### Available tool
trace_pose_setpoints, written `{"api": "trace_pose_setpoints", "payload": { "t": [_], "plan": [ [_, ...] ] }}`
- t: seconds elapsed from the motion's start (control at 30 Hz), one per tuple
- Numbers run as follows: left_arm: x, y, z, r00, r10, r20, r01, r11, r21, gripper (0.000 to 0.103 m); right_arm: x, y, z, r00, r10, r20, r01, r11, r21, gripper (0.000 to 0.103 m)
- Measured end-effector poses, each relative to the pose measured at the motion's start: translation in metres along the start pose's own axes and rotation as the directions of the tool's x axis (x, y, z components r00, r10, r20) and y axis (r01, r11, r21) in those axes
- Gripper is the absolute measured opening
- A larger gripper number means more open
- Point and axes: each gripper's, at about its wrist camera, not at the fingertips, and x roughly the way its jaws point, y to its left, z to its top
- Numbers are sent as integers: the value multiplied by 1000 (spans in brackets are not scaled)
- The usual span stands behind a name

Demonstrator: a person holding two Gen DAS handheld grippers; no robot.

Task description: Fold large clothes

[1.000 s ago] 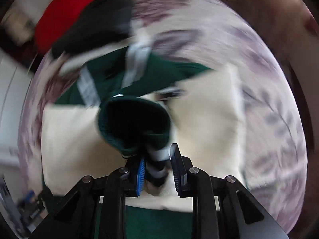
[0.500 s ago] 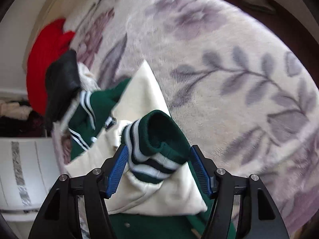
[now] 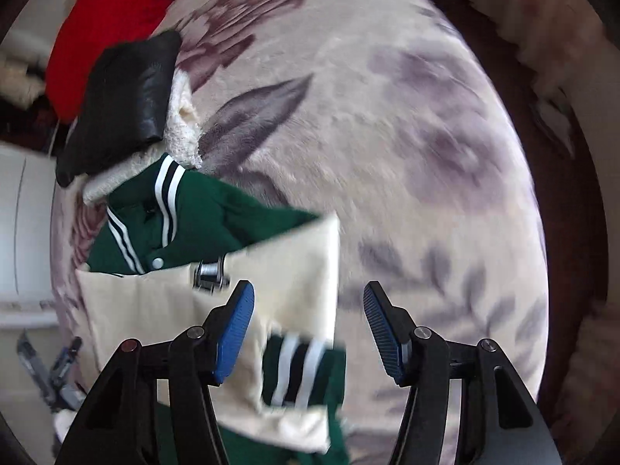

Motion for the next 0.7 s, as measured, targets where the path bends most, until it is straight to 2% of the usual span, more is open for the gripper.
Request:
{"api": "trace_pose_setpoints", "payload": {
  "t": [0.13, 0.2, 0.23, 0.27, 0.3, 0.33, 0.37, 0.4, 0.47, 0.5, 0.57, 0.7],
  "plan": [
    [-3, -22, -21, 997, 73, -9, -73, 996, -41, 103, 61, 29, 62, 996, 48, -75, -62, 979, -196, 61],
    [-8, -33, -39, 993, 115, -14, -116, 990, -80, 103, 102, 43, 72, 981, 37, -188, -89, 956, -279, 61],
    [-10, -35, -45, 991, 130, -20, -132, 987, -92, 103, 124, 48, 71, 965, 11, -262, -98, 942, -320, 61],
    [-12, -38, -53, 989, 143, -30, -146, 983, -113, 103, 138, 52, 68, 960, -35, -279, -76, 923, -377, 47],
    [-13, -40, -60, 989, 145, -41, -150, 979, -136, 103, 142, 56, 64, 961, -42, -274, -81, 902, -423, 24],
    [-14, -41, -67, 988, 146, -53, -152, 976, -158, 103, 142, 58, 63, 967, -36, -253, -85, 888, -452, 13],
    [-14, -43, -73, 987, 146, -67, -155, 972, -175, 103, 136, 55, 64, 977, -31, -209, -69, 888, -455, 7],
    [-13, -44, -78, 987, 142, -75, -154, 970, -187, 103, 128, 45, 69, 987, 1, -164, -67, 915, -398, 6],
    [-10, -47, -88, 985, 149, -89, -164, 969, -188, 103, 118, 12, 83, 990, 76, -121, -100, 973, -207, 5],
    [-9, -49, -90, 983, 158, -96, -174, 968, -183, 103, 119, -2, 88, 988, 104, -115, -119, 984, -135, 4],
    [-7, -47, -96, 981, 157, -111, -177, 964, -197, 103, 130, -11, 90, 990, 92, -104, -103, 989, -105, 4],
    [-24, -33, -101, 986, 127, -104, -149, 959, -241, 103, 150, -10, 95, 980, 108, -169, -126, 987, -97, 7]
  ]
}}
